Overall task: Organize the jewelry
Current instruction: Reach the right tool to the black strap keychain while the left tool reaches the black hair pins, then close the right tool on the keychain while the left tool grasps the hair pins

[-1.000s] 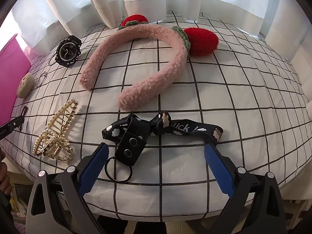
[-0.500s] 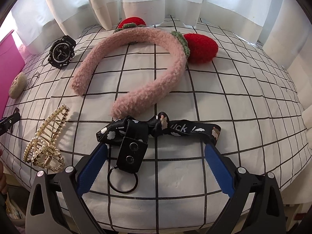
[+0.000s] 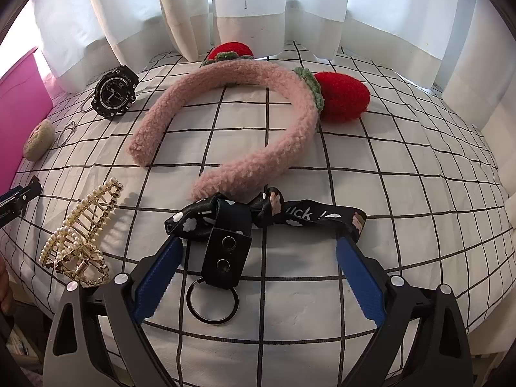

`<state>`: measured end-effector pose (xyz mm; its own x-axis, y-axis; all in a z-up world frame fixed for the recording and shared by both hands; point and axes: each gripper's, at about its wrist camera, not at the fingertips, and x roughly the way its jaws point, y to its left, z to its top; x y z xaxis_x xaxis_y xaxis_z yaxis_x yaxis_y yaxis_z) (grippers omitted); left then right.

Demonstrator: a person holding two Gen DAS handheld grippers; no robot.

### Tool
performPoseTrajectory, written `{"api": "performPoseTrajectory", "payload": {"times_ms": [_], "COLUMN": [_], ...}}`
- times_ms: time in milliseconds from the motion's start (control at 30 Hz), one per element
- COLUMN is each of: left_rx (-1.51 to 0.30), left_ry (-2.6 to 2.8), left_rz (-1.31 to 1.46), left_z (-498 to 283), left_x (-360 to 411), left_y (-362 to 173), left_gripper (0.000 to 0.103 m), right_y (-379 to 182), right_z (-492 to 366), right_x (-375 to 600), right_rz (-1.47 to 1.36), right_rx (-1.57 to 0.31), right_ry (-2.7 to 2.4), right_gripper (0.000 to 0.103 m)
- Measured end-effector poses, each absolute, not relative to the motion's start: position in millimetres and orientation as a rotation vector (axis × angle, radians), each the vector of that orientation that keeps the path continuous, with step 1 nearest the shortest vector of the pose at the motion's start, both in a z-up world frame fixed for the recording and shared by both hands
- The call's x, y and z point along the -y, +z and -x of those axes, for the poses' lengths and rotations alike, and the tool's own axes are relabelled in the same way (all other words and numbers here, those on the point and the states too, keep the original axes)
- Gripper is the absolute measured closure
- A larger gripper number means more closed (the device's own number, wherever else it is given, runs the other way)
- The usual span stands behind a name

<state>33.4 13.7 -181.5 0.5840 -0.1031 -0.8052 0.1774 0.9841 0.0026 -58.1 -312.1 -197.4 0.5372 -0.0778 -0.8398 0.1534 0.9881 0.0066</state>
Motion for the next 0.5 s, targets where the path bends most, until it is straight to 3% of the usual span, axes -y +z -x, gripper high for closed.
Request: {"api": "performPoseTrajectory", "payload": {"times_ms": [67,100,133,167,200,500], "left_rx": [-0.929,-0.928,-0.929,-0.932,-0.936,-0.967], "left_ry": [-0.183,-0.189,-0.194,-0.197,-0.195,-0.195], "left_rz": [-0.092,-0.092,-0.090,-0.087,-0.083,-0.053], "left_z": [-30.8,-30.3,-29.8,-29.8,-30.6,-24.3], "left_x": [-9.6,-8.4,-7.5,-7.2,-8.2,-13.8], "left_y": [-179.6,-178.9,-178.0,-177.2,-177.1,-173.1], "left_gripper": [0.061,0.067,0.082,0.090,0.091,0.093], "right_y": [-194.0,-192.8,-191.8,-191.1,-190.9,-183.4], "right_z": [60.1,60.5,60.9,61.6,62.1,75.2], "right_x": [309.3,307.9,306.9,306.5,306.7,310.0], "right_rz": [-0.070,-0.065,-0.061,-0.061,-0.066,-0.114], "right_rx": [-0.981,-0.976,-0.972,-0.969,-0.967,-0.940], "right_ry": [-0.118,-0.111,-0.107,-0.104,-0.098,-0.072], "right_gripper": [0.039,0.051,0.063,0.069,0.074,0.075]}}
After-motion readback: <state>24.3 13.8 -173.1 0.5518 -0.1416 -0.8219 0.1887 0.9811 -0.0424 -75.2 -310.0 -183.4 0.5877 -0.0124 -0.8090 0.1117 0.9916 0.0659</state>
